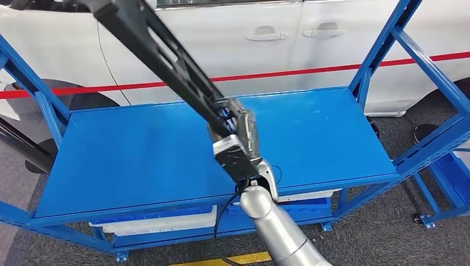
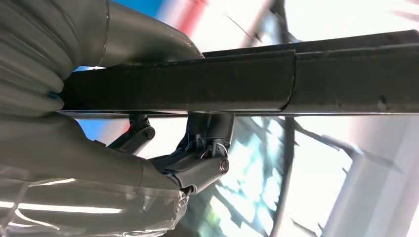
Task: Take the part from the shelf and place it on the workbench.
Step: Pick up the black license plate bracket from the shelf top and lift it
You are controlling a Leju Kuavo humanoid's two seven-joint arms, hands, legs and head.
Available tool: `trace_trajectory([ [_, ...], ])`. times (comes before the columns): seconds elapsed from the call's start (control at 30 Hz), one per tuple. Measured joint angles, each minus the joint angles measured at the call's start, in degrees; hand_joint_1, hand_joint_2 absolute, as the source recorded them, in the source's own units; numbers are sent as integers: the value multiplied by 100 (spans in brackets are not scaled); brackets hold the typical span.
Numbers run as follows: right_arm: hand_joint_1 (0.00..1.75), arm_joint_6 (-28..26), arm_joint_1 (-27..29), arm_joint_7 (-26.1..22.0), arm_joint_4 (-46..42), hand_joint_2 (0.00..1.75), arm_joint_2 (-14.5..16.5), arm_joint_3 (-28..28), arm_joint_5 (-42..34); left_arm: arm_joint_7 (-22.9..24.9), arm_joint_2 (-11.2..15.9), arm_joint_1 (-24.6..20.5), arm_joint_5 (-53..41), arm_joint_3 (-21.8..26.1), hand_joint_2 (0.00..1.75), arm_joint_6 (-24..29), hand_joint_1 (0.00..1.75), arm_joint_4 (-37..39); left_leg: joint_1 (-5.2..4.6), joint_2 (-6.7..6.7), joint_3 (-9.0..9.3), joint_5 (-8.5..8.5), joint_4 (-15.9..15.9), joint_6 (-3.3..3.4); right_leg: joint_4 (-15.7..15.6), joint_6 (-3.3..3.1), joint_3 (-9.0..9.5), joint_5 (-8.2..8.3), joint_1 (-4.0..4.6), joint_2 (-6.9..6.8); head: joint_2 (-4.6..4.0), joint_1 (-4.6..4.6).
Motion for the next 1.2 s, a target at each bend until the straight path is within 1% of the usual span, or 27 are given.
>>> trace_trajectory([
  [0.03,175,3,63,-54,-251,175,-78,0,-123,2,-4,-2,-9,38,0,9,0,0,-3,4,-1,-4,2,9,345,16,-179,-126,-7,0,0,1],
  [0.07,175,-5,144,-128,-459,175,-147,0,-267,4,-10,-6,-19,74,0,15,0,0,-4,6,2,-9,5,13,546,26,-292,-154,-15,-2,0,1],
  [0.1,175,-16,232,-208,-655,175,-213,-1,-441,4,-16,-11,-25,108,0,19,0,0,-4,5,6,-18,10,15,548,29,-312,-75,-22,-3,1,2],
  [0.13,175,-23,312,-277,-853,175,-283,-3,-629,0,-26,-14,-30,141,0,20,0,0,-5,0,13,-30,17,12,321,22,-216,101,-29,-4,1,2],
  [0.17,175,-13,383,-331,-1052,175,-354,-12,-826,-11,-38,-15,-34,173,0,20,0,0,-5,-6,24,-46,26,3,-50,6,-43,321,-34,-6,1,3],
  [0.23,175,78,506,-404,-1416,175,-493,-64,-1251,-46,-63,-9,-61,236,0,29,0,0,-23,-17,35,-83,49,-37,-726,-40,278,586,-22,-5,0,-1],
  [0.27,175,138,585,-419,-1557,175,-546,-107,-1479,-59,-71,-6,-87,262,0,44,0,0,-33,-20,36,-97,55,-66,-897,-59,354,620,-10,-2,0,-3],
  [0.33,175,190,790,-427,-1755,175,-613,-219,-1903,-69,-83,-7,-131,303,0,80,0,0,-40,-23,44,-107,41,-133,-964,-100,371,605,7,11,0,-3],
  [0.4,175,143,995,-445,-1855,175,-635,-351,-2150,-73,-91,-10,-130,346,0,96,0,0,-29,-11,34,-171,93,-197,-1003,-163,394,618,-16,6,0,-4],
  [0.43,175,129,1074,-482,-1888,175,-638,-410,-2232,-78,-96,-12,-109,376,0,95,0,0,-26,-4,-31,-278,251,-224,-1025,-196,408,626,-31,1,0,-10],
  [0.47,175,141,1152,-540,-1915,175,-641,-455,-2313,-81,-101,-13,-80,409,0,92,0,0,-20,4,-154,-443,534,-247,-1038,-223,420,627,-39,-4,0,-16],
  [0.53,175,254,1357,-707,-1971,175,-646,-513,-2488,-72,-112,-13,-35,487,0,109,0,0,-13,7,-508,-793,1304,-279,-1036,-258,430,613,-26,-9,1,-23],
  [0.57,175,356,1500,-796,-2000,175,-653,-531,-2546,-57,-114,-9,-30,524,0,131,0,0,-11,7,-642,-867,1579,-286,-1032,-267,437,603,-15,-12,1,-22],
  [0.6,175,479,1667,-892,-2029,175,-662,-543,-2566,-39,-115,-5,-30,561,0,157,0,0,-12,7,-681,-825,1646,-282,-1026,-272,447,591,-6,-14,1,-22],
  [0.63,175,621,1841,-1001,-2056,175,-672,-547,-2546,-21,-116,-2,-26,598,0,182,0,0,-14,7,-611,-678,1481,-267,-1018,-273,460,577,2,-13,1,-23],
  [0.7,175,896,2208,-1259,-2114,175,-683,-551,-2409,9,-121,-1,-19,676,0,236,0,0,-32,6,-248,-288,721,-195,-1004,-260,500,540,17,-11,0,-22],
  [0.73,175,1016,2376,-1386,-2143,175,-684,-551,-2319,20,-127,-1,-17,719,0,257,0,0,-49,5,-85,-171,374,-157,-993,-246,512,523,27,-10,0,-17],
  [0.77,175,1124,2529,-1495,-2170,175,-683,-551,-2220,29,-134,-1,-18,759,0,272,0,0,-66,4,22,-120,157,-127,-989,-225,516,514,31,-11,0,-16],
  [0.83,175,1285,2812,-1648,-2220,175,-674,-554,-2039,36,-154,1,-25,833,0,294,0,0,-92,0,69,-129,44,-93,-993,-171,515,511,31,-14,1,-16],
  [0.87,175,1341,2950,-1699,-2252,175,-665,-556,-1963,37,-168,5,-31,865,0,303,0,0,-74,2,84,-111,20,-67,-995,-138,520,504,28,-18,1,-18],
  [0.93,175,1391,3157,-1756,-2311,175,-649,-561,-1871,37,-198,11,-45,922,0,318,0,0,-38,10,117,-66,-55,-4,-845,-76,471,374,27,-20,0,-10],
  [0.97,175,1404,3212,-1766,-2331,175,-646,-563,-1850,37,-210,11,-50,945,0,321,0,0,-19,20,129,-47,-84,23,-619,-48,372,225,20,-19,0,-2],
  [1.03,175,1439,3287,-1772,-2346,175,-646,-575,-1827,36,-221,7,-60,975,0,324,0,0,-24,41,123,-34,-85,44,95,-1,44,-152,-13,-18,0,11],
  [1.07,175,1475,3332,-1773,-2347,175,-649,-584,-1818,36,-226,4,-64,986,0,323,0,0,-24,47,118,-29,-80,45,405,21,-98,-273,-34,-20,0,12],
  [1.1,175,1523,3381,-1782,-2346,175,-653,-593,-1807,36,-234,4,-68,997,0,322,0,0,-23,51,113,-25,-71,45,551,40,-159,-292,-56,-21,0,11],
  [1.13,175,1580,3426,-1808,-2345,175,-659,-601,-1789,37,-244,4,-70,1011,0,322,0,0,-20,50,107,-26,-57,39,477,56,-111,-199,-78,-24,0,12],
  [1.2,175,1668,3498,-1896,-2345,175,-669,-607,-1747,45,-268,5,-75,1038,0,321,0,0,-10,44,96,-43,-11,11,-224,73,264,157,-120,-28,0,12],
])
